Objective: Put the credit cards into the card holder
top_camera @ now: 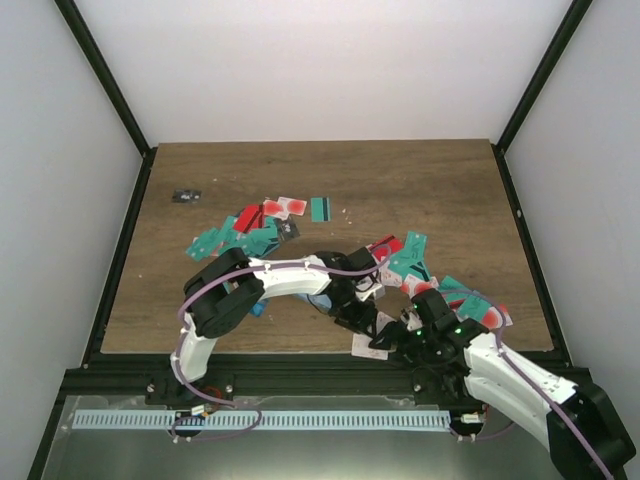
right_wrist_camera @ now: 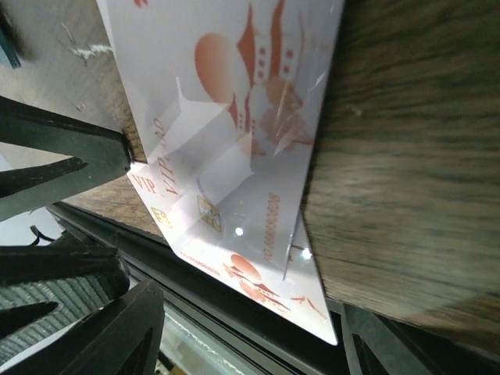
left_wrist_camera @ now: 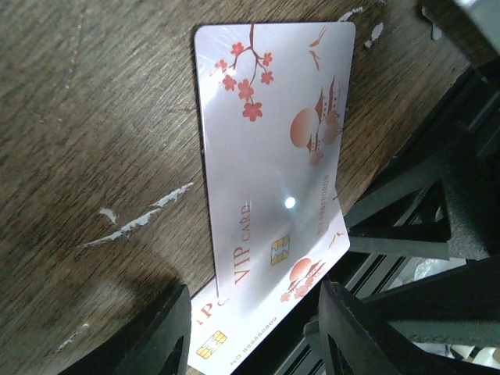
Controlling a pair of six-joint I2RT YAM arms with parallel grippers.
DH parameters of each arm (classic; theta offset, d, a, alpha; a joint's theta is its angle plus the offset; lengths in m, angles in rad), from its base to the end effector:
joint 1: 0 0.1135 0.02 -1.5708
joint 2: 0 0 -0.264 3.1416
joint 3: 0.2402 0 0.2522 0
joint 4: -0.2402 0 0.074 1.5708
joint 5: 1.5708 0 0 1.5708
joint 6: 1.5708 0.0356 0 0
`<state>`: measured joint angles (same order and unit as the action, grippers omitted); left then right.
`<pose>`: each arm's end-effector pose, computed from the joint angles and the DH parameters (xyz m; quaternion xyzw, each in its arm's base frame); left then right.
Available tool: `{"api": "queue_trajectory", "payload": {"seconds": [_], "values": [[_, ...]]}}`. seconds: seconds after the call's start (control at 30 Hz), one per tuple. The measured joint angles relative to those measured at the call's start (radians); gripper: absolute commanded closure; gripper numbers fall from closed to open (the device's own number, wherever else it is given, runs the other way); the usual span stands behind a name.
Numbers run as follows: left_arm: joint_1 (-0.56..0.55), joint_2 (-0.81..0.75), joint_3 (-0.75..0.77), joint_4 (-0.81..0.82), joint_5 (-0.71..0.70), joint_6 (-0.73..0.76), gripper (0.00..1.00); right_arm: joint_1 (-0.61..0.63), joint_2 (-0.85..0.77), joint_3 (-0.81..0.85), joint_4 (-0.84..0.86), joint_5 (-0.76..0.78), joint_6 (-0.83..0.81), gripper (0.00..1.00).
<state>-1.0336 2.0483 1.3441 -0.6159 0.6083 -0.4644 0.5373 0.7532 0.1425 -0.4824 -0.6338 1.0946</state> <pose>0.1834 -0.3476 0.1351 -0.3017 -0.8980 0.2988 0.1150 0.0835 0.0743 0.1116 -0.1831 -0.9079 -0.3712 0.0665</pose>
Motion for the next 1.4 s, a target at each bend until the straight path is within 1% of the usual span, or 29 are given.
{"api": "queue_trajectory", "payload": {"seconds": [0.23,0.47,0.6,0.7,0.8,0.93,1.13,1.27,1.4], "values": [[-0.006,-0.003,-0.014,0.021,0.013,-0.008,0.53,0.016,0.072,-0.016,0.093,-0.023,0.013,0.64],[-0.016,-0.011,-0.045,0.062,0.046,-0.014,0.53,0.023,0.076,-0.014,0.090,-0.009,0.001,0.88],[-0.016,-0.020,-0.066,0.090,0.051,-0.030,0.54,0.023,0.062,-0.014,0.076,-0.014,0.009,0.96],[-0.015,-0.034,-0.080,0.103,0.050,-0.051,0.53,0.023,0.050,-0.004,0.056,-0.020,0.015,0.99],[-0.013,-0.046,-0.085,0.092,0.037,-0.074,0.53,0.023,0.042,0.021,0.019,-0.014,0.004,0.99],[0.007,-0.085,-0.082,0.041,-0.002,-0.082,0.53,0.023,0.037,0.099,-0.073,0.009,-0.024,0.99],[0.100,-0.252,-0.080,-0.017,-0.069,-0.050,0.50,0.023,0.069,0.274,-0.179,0.044,-0.117,0.99],[0.169,-0.378,-0.085,-0.043,-0.105,0.017,0.48,0.023,0.093,0.408,-0.205,0.047,-0.217,0.99],[0.249,-0.503,-0.125,-0.060,-0.104,0.090,0.45,0.023,0.135,0.562,-0.217,0.055,-0.340,0.99]]}}
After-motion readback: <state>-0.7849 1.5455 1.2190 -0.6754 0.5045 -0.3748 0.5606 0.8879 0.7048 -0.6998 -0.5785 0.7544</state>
